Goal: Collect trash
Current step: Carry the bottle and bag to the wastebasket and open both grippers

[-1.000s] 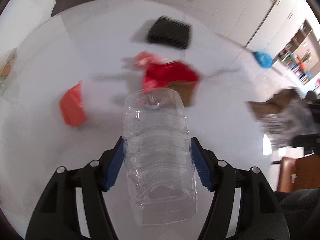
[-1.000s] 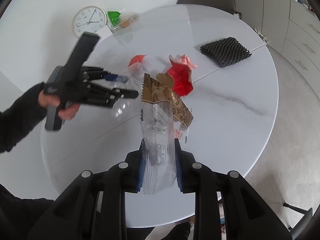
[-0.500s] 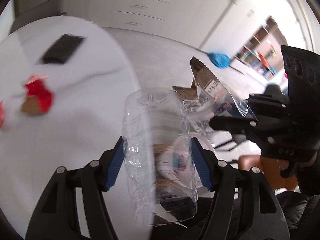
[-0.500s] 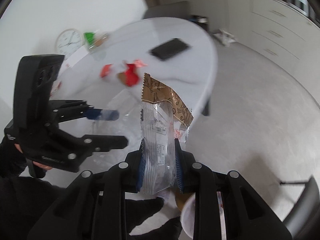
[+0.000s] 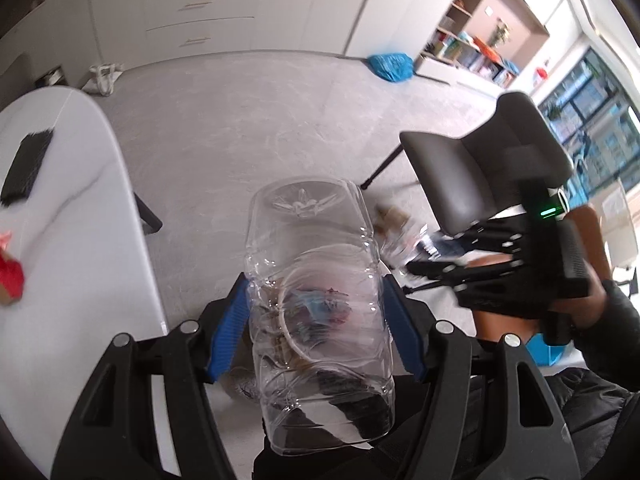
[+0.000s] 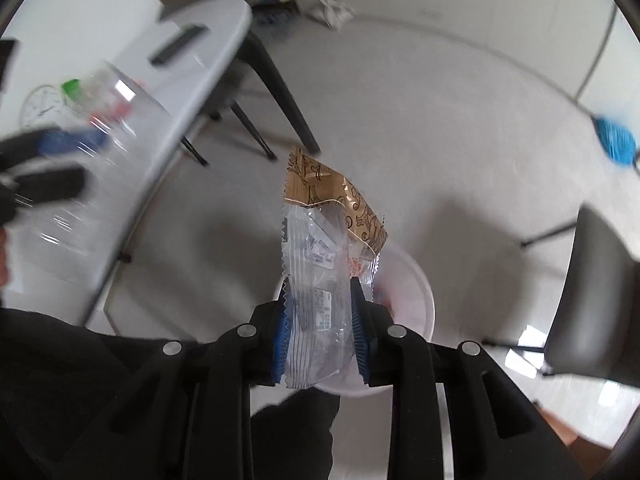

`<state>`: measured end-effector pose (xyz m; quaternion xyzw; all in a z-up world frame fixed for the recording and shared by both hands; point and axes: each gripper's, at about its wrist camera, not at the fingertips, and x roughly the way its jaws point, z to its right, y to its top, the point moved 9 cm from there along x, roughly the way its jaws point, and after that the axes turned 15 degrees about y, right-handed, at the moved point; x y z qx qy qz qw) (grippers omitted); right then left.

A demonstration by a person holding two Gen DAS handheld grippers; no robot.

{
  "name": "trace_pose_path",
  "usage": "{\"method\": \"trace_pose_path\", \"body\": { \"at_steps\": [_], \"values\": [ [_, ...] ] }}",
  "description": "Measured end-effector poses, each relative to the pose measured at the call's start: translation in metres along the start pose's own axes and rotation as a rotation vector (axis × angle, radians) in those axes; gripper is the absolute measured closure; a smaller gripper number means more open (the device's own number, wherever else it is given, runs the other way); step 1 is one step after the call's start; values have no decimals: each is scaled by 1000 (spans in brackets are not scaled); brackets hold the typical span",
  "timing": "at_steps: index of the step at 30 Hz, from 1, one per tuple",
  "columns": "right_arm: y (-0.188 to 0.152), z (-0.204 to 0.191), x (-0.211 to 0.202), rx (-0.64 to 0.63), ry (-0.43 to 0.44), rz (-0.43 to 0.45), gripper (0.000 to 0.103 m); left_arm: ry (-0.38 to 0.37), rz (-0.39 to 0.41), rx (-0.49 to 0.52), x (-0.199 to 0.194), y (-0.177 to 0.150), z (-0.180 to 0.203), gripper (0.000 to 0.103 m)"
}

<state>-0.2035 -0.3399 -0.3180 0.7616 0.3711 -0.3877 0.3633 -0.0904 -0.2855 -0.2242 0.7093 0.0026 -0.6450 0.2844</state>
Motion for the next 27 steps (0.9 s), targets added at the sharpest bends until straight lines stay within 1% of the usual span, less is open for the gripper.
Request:
{"method": "trace_pose_path", "body": {
  "at_steps": [1,4,6,7,8,9,11,14,18,21,23,27],
  "values": [
    [-6,7,7,9,-1,-18,75,0,-5,6,1,-1,2,40],
    [-21,21,30,38,-8,-81,65,7,-36,22,9,-1,14,40],
    [-27,29,38,54,-15,-97,46,12,-57,25,15,-1,20,40],
    [-27,32,40,62,-24,-98,41,13,-63,25,17,0,24,40],
    [-28,32,39,69,-37,-93,32,13,-67,25,16,0,26,40],
    [-27,36,36,77,-48,-84,26,12,-72,27,19,0,29,40],
    [-28,42,28,92,-64,-68,21,12,-78,30,20,0,34,40],
    [-29,53,14,115,-95,-48,18,4,-97,42,26,-2,41,40],
    [-31,70,-10,149,-127,-9,13,-8,-125,99,42,-4,61,40],
    [-31,79,-23,169,-135,9,13,-28,-161,136,54,-10,74,38],
    [-30,83,-29,177,-133,22,13,-9,-177,152,59,-12,77,16],
    [-26,82,-33,178,-132,43,12,42,-147,150,57,-10,70,10]
  ]
}}
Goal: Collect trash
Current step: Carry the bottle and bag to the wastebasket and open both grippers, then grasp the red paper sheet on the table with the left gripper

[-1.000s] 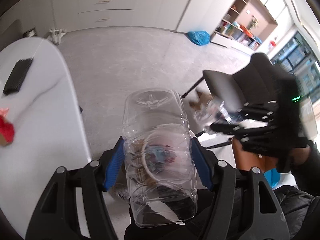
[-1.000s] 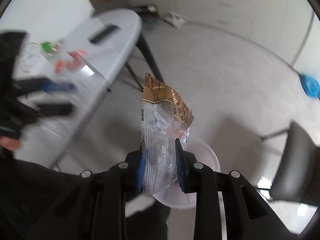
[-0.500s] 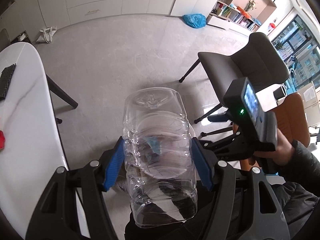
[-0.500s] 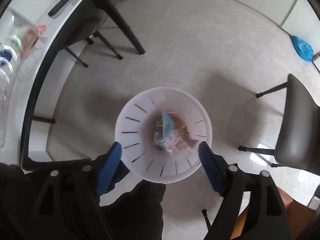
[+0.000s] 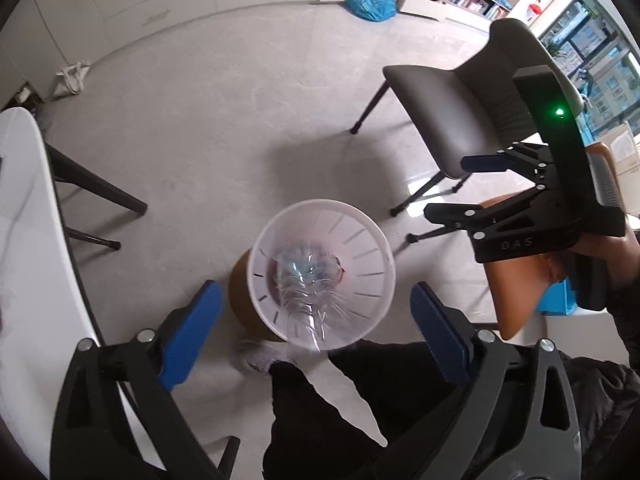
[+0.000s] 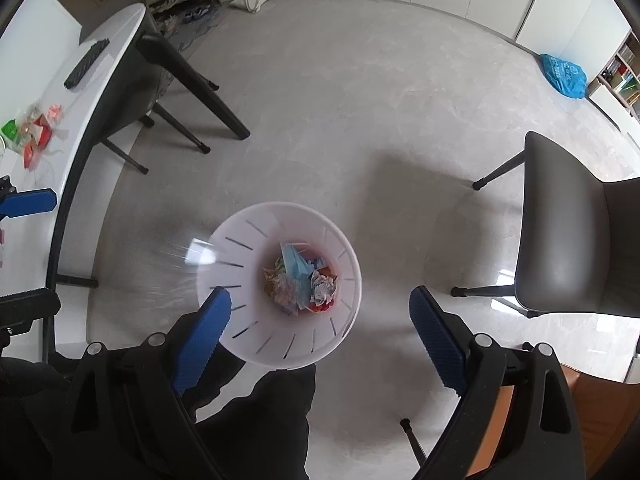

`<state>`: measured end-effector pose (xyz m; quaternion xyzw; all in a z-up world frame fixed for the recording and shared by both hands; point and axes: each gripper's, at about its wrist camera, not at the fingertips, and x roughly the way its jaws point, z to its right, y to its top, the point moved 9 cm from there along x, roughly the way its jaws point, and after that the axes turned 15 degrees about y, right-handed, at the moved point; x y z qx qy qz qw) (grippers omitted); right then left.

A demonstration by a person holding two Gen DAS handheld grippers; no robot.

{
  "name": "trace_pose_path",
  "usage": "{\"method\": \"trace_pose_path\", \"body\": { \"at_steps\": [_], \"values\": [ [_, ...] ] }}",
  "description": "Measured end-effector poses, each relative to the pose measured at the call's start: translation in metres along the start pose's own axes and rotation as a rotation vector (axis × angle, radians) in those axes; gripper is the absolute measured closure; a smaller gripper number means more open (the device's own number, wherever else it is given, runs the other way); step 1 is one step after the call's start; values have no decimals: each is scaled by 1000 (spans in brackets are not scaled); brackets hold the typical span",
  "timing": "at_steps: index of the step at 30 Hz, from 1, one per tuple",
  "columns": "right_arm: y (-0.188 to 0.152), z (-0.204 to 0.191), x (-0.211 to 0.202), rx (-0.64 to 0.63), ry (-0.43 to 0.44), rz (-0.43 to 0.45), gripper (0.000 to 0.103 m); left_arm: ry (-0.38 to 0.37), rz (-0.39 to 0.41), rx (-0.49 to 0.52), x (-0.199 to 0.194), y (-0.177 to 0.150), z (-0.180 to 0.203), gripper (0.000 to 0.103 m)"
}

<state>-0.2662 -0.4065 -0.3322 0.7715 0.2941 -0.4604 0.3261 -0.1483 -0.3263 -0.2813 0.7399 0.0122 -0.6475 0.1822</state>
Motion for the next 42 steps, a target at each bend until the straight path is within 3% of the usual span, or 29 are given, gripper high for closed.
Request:
{"method": "trace_pose_path", "body": {
  "at_steps": [8,13,18,24,29,36,42],
  "values": [
    [16,-26,-2,-39,31,29,12,55,21,-113,-11,-4,-35,8],
    [40,-66,-13,-114,76,75,12,121,90,-271,-36,-11,-84,8],
    [72,-146,-13,-295,143,100,4,249,140,-468,-68,-41,-163,8],
    [104,-252,19,-500,209,67,3,419,112,-665,-88,-107,-273,8],
    [121,-330,47,-596,267,38,3,476,78,-827,-86,-162,-349,8],
    [133,-405,75,-657,300,2,3,576,38,-928,-62,-210,-460,8],
    [143,-447,110,-667,282,-38,3,578,4,-967,-19,-218,-537,8]
  ]
}}
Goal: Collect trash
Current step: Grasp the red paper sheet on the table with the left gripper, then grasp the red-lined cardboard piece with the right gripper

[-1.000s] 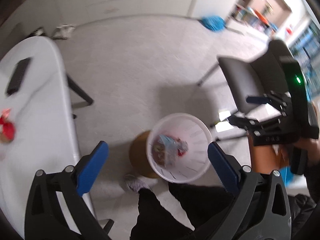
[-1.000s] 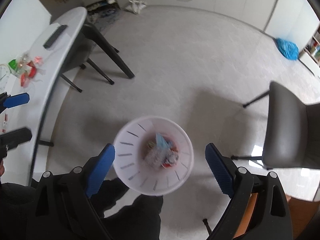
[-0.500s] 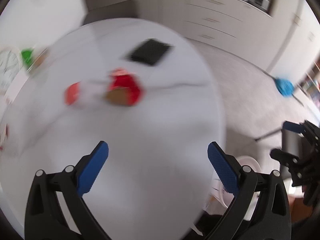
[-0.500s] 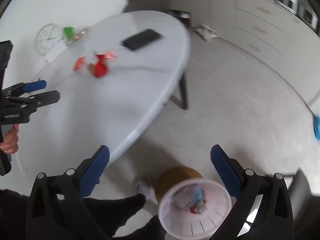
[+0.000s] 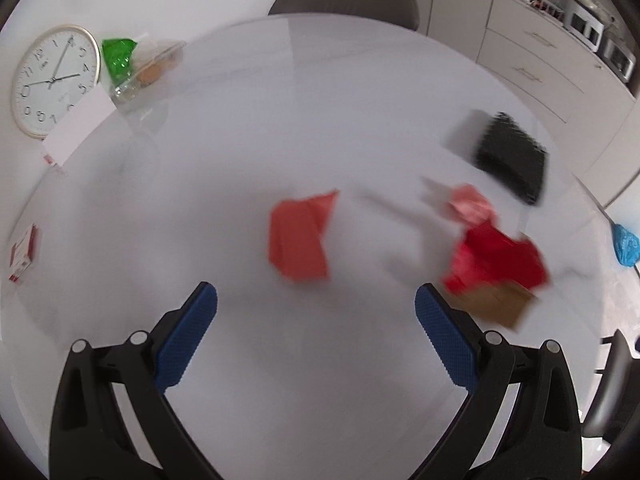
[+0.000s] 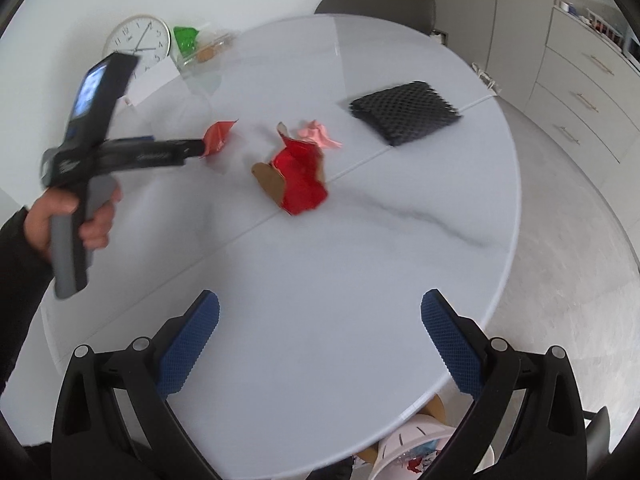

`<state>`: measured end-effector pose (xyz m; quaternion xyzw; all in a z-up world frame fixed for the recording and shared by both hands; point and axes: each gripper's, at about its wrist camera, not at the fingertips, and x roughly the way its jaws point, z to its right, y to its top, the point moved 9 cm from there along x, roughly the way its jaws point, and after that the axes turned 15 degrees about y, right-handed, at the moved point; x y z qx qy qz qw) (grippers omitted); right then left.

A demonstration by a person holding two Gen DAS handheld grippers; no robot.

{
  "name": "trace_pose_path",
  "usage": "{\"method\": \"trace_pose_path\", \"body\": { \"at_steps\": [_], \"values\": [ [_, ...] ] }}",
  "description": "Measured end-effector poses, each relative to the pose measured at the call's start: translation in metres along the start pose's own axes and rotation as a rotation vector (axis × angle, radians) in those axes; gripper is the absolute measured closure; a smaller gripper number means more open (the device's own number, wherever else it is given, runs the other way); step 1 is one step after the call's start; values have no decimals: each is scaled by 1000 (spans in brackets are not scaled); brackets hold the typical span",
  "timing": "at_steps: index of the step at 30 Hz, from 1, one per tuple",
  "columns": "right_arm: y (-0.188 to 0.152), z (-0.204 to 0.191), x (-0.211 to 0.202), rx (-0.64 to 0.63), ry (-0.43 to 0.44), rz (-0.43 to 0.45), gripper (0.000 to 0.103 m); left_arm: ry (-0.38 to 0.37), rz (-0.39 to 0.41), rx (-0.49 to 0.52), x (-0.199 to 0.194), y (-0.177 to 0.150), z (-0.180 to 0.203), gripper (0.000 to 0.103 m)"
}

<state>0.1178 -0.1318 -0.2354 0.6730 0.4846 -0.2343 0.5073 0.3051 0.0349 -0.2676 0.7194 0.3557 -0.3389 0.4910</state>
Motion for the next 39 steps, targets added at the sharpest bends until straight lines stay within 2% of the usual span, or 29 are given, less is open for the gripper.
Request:
{"method": "trace_pose_path", "body": {
  "at_steps": [3,6,11,12,14,17,21,25,28,32,36,39],
  "values": [
    [13,-3,18,1,5,-20,3,-8,-8,23,27,13,1,8],
    [26,-5,36,-6,-1,-35,3,-21,-20,44,48,20,7,13],
    [42,-6,51,15,-7,-36,3,-71,-51,38,70,23,15,37],
    [45,-7,54,29,-8,-34,3,-84,-53,31,71,24,16,39],
    [49,-6,59,79,-1,-26,3,-84,-33,25,71,26,16,48],
    [53,1,64,223,2,5,3,-96,-14,28,71,29,16,58],
    [56,11,70,465,-33,89,3,-130,-23,-13,71,29,10,58],
    [67,11,75,648,-44,192,3,-123,-16,-30,72,24,3,58],
    [77,12,84,707,-111,232,3,-125,-15,-31,72,22,0,58],
    [82,21,102,768,-227,238,3,-143,-23,-50,71,20,-5,58],
    [86,25,122,744,-335,200,3,-146,-25,-72,71,16,-12,58],
    [79,28,136,745,-364,153,3,-143,-25,-81,73,15,-20,58]
  ]
}}
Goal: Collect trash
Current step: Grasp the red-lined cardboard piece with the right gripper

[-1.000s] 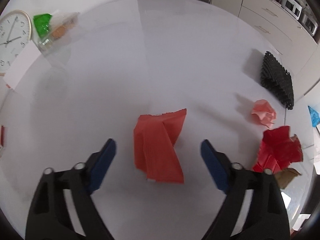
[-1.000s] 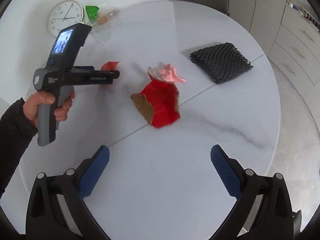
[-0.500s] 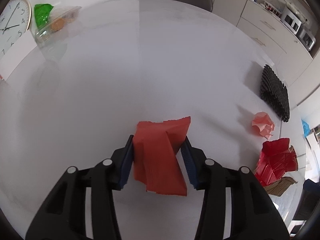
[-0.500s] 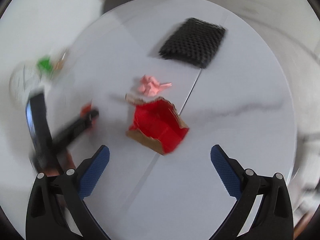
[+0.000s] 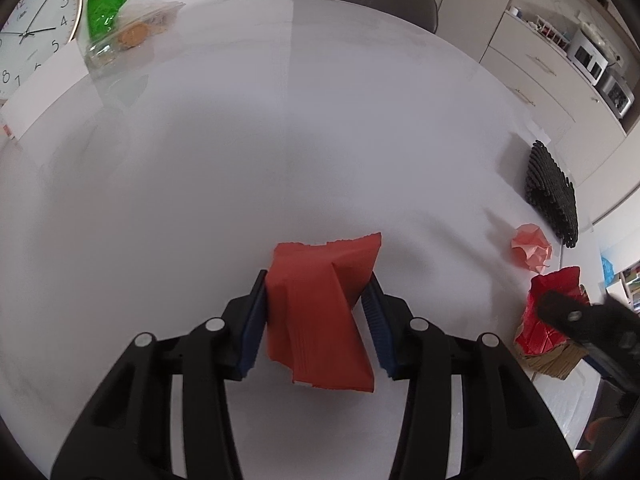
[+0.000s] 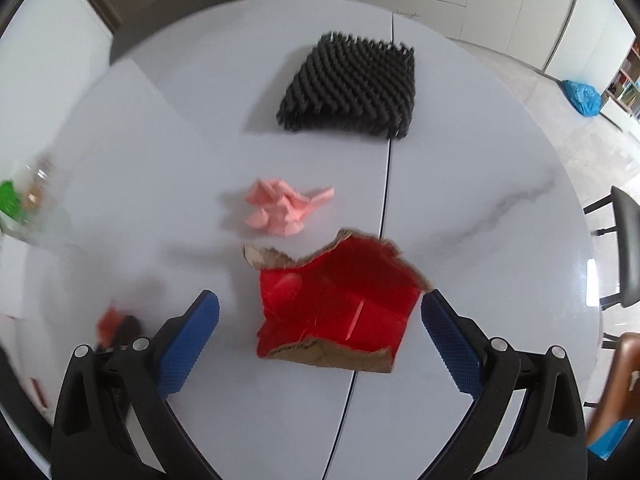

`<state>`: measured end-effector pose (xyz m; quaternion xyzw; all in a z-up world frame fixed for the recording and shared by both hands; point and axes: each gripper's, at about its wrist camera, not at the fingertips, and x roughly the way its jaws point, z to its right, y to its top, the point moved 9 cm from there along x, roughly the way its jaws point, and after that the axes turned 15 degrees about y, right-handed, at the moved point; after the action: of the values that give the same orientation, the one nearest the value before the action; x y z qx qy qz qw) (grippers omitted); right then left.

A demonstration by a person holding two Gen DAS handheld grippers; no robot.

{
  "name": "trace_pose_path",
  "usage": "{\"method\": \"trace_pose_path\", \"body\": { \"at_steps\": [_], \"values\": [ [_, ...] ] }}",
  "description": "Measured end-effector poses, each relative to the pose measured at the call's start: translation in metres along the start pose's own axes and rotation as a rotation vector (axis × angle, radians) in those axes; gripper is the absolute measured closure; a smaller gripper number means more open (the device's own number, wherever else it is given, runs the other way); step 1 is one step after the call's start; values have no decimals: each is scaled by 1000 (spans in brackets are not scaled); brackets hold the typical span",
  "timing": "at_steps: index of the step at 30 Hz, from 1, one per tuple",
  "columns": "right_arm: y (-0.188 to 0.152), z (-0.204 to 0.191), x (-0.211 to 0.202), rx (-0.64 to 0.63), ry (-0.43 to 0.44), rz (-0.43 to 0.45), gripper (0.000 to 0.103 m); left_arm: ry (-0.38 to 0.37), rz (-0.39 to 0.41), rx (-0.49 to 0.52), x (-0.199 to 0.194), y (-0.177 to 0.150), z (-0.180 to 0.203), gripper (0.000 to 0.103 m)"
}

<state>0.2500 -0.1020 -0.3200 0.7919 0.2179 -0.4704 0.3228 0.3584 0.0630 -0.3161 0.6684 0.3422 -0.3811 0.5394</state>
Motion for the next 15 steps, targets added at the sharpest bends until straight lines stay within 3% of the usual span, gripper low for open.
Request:
{"method": "trace_pose_path", "body": {
  "at_steps": [11,15],
  "values": [
    [0,8,24,-129,-23,-16,2,0,3,-14,-1,-6,-8,58],
    [2,4,23,-217,9,-15,9,-6,5,-19,-3,-6,-9,58]
  ]
}}
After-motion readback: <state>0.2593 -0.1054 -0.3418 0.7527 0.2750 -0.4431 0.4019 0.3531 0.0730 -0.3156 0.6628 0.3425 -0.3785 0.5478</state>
